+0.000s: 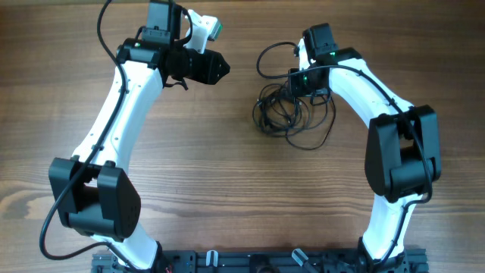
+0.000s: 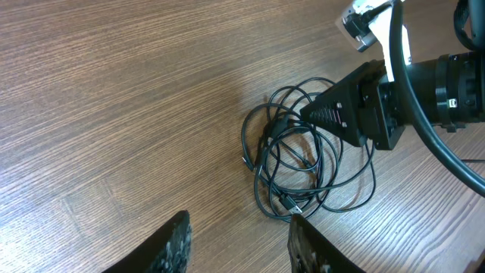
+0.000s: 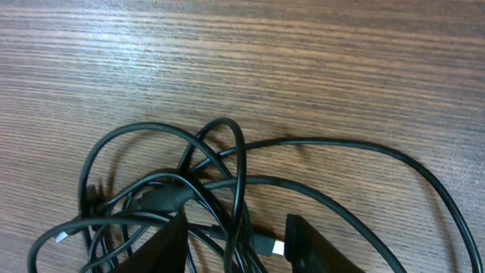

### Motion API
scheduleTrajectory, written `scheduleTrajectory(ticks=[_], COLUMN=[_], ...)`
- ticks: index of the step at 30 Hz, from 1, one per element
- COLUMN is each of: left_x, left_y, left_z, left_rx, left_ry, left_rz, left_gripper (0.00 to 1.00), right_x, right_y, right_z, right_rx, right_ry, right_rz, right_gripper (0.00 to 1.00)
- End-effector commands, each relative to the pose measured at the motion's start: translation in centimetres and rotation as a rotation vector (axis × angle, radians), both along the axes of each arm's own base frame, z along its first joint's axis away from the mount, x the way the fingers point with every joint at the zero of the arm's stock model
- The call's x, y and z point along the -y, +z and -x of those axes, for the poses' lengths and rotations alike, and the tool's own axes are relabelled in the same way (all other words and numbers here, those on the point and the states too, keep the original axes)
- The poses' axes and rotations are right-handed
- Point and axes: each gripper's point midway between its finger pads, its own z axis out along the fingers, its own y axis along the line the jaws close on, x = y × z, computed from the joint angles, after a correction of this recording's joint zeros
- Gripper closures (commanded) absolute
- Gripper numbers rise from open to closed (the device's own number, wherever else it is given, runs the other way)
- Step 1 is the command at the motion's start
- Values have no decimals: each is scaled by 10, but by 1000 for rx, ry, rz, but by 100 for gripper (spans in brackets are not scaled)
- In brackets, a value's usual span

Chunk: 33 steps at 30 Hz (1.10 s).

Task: Untangle cables

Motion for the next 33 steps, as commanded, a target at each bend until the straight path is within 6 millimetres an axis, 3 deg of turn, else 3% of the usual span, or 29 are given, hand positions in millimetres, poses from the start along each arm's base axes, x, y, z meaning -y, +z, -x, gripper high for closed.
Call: scheduleTrajectory(ticks=[1,6,17,19,20,24,29,33], left_x=[3,3,2,2,2,2,1,2], left_y=[18,18,15,15,15,15,14,13], left_z=[0,0,5,5,5,6,7,10], left_rx=[39,37,25,25,25,25,16,3], left_ry=[-15,-15,-31,-31,-31,-31,-31,-37], left_rz=[22,22,9,9,9,8,7,12], left_gripper=[57,57,57,57,57,57,57,57], right_x=[-5,-5,-8,-9,-11,-21,-20,-12], right_y=[-10,-12,-22,-22,-21,-13,25,93], right_z=[3,4,7,6,7,5,-12,-18], right_rx=[-22,-27,-24,-22,-26,-22,57,178], right_ry=[5,5,-10,-8,-4,-2,-17,-27], right_rz=[-18,-24,-49,-56,-70,-130,-158,-187], right_gripper=[60,67,70,80,96,95,96,96])
